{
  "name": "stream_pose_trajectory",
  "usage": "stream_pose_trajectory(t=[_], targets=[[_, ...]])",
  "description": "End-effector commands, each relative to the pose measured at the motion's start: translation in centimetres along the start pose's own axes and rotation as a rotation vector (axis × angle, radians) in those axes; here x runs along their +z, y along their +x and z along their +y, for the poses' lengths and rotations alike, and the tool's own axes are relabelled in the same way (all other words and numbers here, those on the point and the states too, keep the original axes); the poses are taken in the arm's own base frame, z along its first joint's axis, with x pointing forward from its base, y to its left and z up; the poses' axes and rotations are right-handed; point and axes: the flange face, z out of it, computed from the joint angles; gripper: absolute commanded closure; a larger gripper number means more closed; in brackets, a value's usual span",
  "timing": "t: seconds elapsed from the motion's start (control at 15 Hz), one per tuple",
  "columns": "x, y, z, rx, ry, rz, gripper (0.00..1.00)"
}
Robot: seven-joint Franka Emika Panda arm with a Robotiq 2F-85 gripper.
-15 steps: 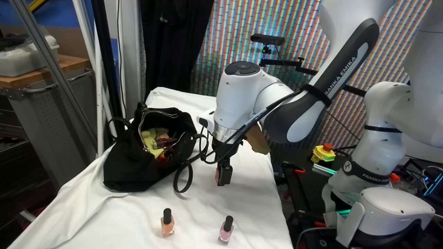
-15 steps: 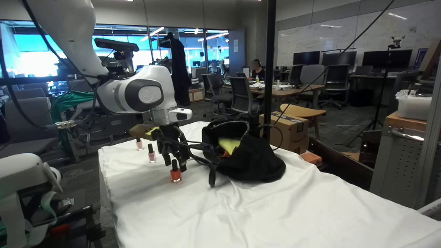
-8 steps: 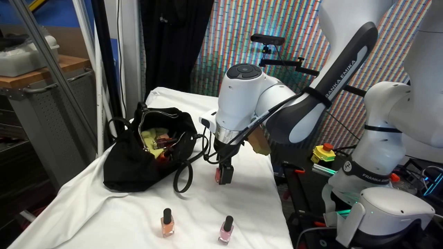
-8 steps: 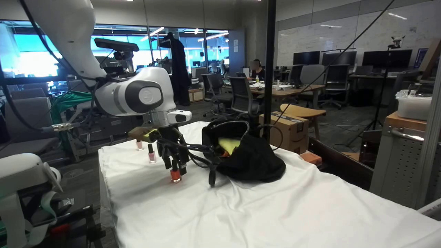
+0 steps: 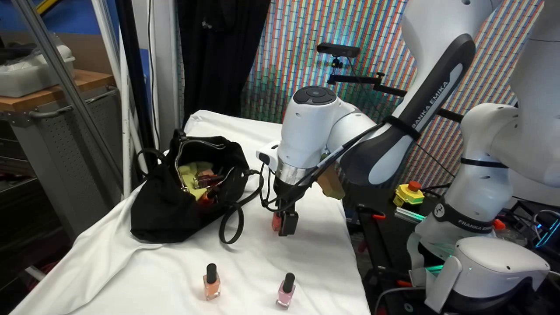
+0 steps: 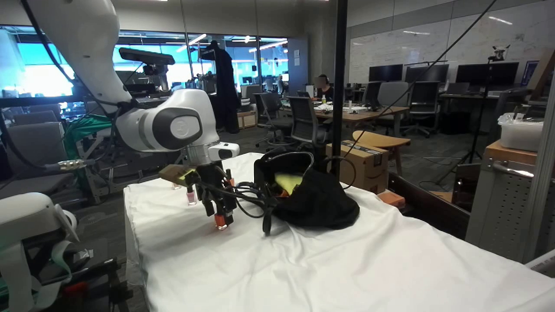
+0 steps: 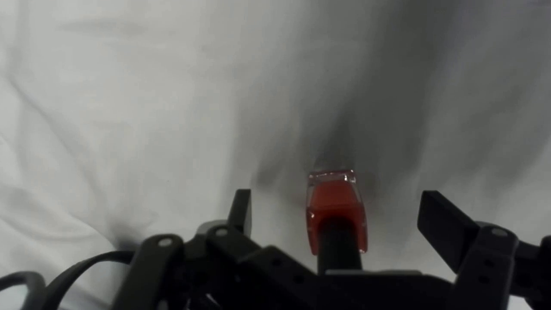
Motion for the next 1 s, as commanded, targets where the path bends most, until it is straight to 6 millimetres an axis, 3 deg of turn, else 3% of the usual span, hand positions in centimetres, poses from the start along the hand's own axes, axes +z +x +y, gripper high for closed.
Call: stream_pose_trajectory(t=[0.0, 0.53, 0.93], targets=[[0.6, -0.7, 1.0, -0.002, 0.034, 0.039, 0.0], [0.1, -0.6, 2.7, -0.001, 0.079, 0.068, 0.0], [-0.1, 0.0, 1.7, -0.077, 0.102, 0.065, 0.0]])
